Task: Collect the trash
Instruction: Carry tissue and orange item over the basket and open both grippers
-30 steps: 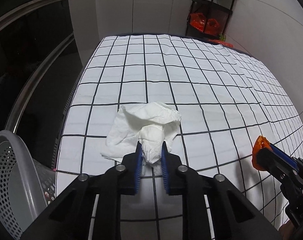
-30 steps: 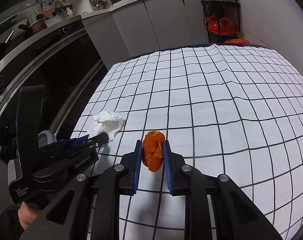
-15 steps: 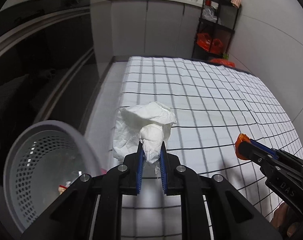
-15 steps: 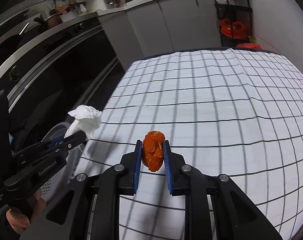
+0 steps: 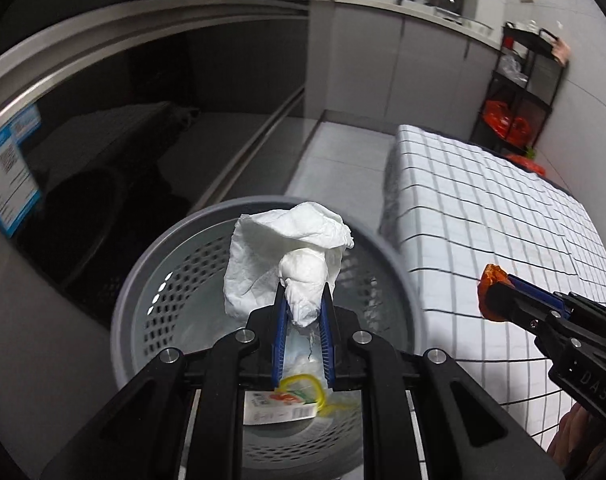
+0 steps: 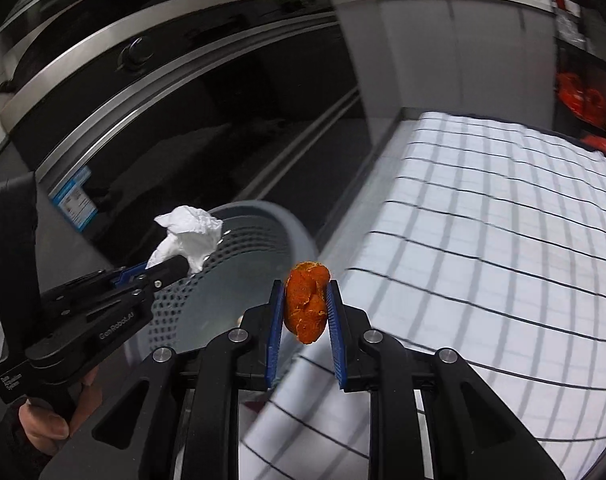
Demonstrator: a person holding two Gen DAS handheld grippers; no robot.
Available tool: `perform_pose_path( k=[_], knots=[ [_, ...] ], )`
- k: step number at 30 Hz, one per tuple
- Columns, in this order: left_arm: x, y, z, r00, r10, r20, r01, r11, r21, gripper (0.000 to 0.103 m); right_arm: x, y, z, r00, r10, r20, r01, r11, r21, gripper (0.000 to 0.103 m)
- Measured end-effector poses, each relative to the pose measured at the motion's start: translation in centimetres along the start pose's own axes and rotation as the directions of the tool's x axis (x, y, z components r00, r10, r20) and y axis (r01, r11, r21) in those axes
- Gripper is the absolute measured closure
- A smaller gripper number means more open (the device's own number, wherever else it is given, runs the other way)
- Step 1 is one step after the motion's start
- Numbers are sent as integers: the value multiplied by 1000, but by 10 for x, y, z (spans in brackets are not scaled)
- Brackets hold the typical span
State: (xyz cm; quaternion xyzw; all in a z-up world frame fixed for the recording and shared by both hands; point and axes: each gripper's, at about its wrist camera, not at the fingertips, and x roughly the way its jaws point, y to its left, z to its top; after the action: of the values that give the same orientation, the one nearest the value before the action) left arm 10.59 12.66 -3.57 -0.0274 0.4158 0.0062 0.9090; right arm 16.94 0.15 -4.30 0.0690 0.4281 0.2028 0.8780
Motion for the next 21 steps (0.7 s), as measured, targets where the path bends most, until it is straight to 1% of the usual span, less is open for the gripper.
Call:
perform_pose_path(
  k=[3,6,9,13,14,16,17,18,20,21],
  knots=[
    [2,18,-6,1000,25,-16,-26,999,-32,88,19,22,5,999,38,-33,-39,999,-33,82],
    [1,34,-14,999,41,-31,-43,997,-62,88,34,40,10,997,57,-56,-60,996,-64,82],
    [1,44,-21,998,54,-40,-57,995,-77,88,45,52,8,995,66,-71,-73,993,-94,82],
    [1,55,-25,996,73,-55,-78,993,-91,87,51,58,7,994,68,-81,-77,990,-114,82],
    [0,58,-27,995,79,-58,-84,992,-94,85,50,56,7,994,71,-79,-80,990,-114,81],
    [-1,61,-30,995,82,-61,-87,991,-98,84,49,57,8,994,73,-75,-81,990,-113,72],
    [-1,62,-31,995,83,-61,-89,991,-101,80,47,55,7,995,76,-72,-83,990,-111,64],
    [-2,64,-32,994,89,-61,-95,990,-103,70,46,55,7,995,78,-67,-85,990,-111,56],
    [-3,62,-31,994,96,-53,-101,990,-101,61,45,56,7,995,75,-60,-81,990,-112,54],
    [-4,62,-32,993,105,-49,-109,989,-97,59,44,55,8,996,73,-59,-79,991,-109,54]
  ],
)
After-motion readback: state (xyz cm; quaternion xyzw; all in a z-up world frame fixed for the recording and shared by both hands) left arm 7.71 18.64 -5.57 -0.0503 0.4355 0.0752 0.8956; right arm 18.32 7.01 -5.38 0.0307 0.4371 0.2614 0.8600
